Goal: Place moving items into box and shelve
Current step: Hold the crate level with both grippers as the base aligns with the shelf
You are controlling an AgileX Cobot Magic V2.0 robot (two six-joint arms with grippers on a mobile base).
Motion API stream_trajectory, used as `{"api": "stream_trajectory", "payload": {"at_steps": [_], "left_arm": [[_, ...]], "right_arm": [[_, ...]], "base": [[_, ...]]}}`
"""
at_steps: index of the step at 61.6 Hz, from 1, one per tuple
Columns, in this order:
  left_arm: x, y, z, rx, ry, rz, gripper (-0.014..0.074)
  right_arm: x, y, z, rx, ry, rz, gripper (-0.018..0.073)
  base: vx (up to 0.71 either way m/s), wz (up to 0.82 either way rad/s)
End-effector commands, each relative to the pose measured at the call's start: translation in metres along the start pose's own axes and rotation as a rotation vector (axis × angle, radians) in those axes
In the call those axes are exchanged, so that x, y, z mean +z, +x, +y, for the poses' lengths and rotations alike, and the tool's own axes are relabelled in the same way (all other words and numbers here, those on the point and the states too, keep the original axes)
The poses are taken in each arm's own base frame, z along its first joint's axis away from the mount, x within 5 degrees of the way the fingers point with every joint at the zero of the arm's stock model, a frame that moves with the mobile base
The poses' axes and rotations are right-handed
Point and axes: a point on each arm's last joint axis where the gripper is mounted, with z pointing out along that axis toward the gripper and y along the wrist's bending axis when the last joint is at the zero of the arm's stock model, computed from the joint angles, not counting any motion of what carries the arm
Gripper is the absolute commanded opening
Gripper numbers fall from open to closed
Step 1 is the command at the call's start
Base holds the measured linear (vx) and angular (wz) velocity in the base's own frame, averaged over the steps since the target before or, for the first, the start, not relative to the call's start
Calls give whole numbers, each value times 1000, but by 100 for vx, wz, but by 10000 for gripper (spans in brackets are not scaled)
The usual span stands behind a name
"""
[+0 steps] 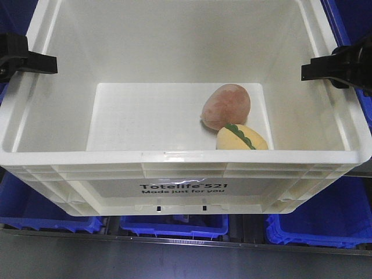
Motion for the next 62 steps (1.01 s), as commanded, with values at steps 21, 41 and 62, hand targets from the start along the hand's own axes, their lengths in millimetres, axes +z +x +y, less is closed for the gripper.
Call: {"api": "stream_trajectory", "payload": {"at_steps": [21, 41, 62], "left_arm": [[-19, -17, -23, -45, 135, -169, 3], [-19, -17, -23, -44, 135, -170, 3], [-19, -17, -23, -44, 135, -170, 3]], "right_arm": [[-23, -21, 16, 28, -99, -193, -6], [-23, -21, 16, 28, -99, -193, -6], [-23, -21, 16, 28, -99, -193, -6]], "base": [[7, 1], [6, 0], [6, 0]]}}
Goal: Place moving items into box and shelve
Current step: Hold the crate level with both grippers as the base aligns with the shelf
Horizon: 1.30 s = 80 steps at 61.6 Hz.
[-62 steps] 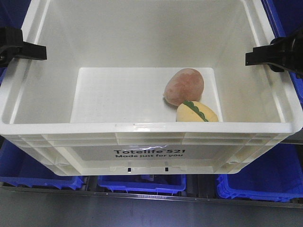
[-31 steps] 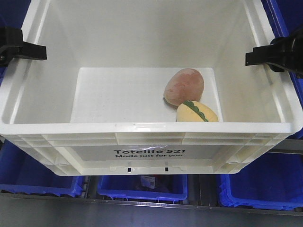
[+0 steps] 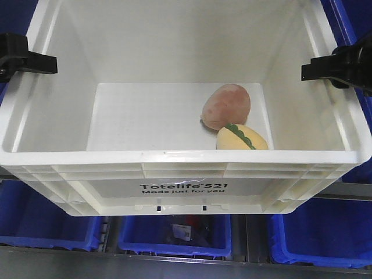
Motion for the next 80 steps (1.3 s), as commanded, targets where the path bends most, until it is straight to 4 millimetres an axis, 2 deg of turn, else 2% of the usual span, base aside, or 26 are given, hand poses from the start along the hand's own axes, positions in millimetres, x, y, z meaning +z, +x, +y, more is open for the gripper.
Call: {"api": "stream_trajectory", "payload": {"at_steps": [1, 80], "left_arm": [[-19, -17, -23, -44, 135, -170, 3], [-19, -17, -23, -44, 135, -170, 3]], "right_arm": [[-23, -21, 16, 28, -99, -193, -6], [-23, -21, 16, 28, -99, -193, -6]], "base": [[6, 0], [5, 0]]}}
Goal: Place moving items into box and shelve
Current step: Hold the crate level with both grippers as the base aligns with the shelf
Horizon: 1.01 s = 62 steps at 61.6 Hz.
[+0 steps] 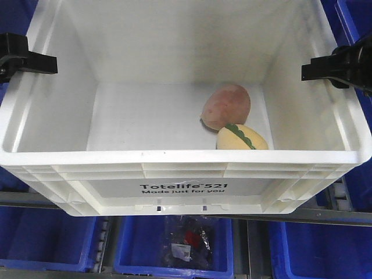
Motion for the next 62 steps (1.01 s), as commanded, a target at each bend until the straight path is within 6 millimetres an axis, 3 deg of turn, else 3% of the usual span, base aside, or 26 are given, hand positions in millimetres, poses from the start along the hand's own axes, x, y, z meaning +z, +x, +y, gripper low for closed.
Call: {"api": "stream_trajectory", "payload": {"at_steps": [1, 62], "left_arm": [[-19, -17, -23, -44, 135, -170, 3], [-19, -17, -23, -44, 135, -170, 3]], "right_arm": [[-23, -21, 16, 28, -99, -193, -6], [-23, -21, 16, 28, -99, -193, -6]], "base": [[4, -1], [4, -1]]}}
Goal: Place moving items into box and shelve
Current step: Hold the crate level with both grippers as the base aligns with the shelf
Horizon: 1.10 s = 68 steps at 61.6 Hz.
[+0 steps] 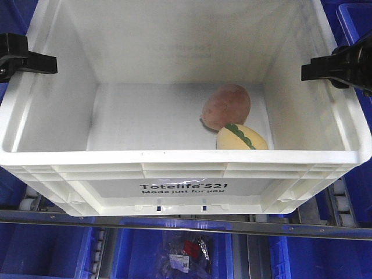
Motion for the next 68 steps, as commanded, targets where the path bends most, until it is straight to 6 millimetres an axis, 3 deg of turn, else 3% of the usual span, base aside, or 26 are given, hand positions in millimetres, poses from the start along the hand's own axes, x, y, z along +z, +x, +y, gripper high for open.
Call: {"api": "stream_trajectory", "payload": {"at_steps": [1, 68], "left_arm": [[-19, -17, -23, -44, 135, -170, 3], [-19, -17, -23, -44, 135, -170, 3]], "right_arm": [[-23, -21, 16, 28, -99, -193, -6], [-23, -21, 16, 28, -99, -193, -6]], "base": [[0, 0], [0, 0]]}}
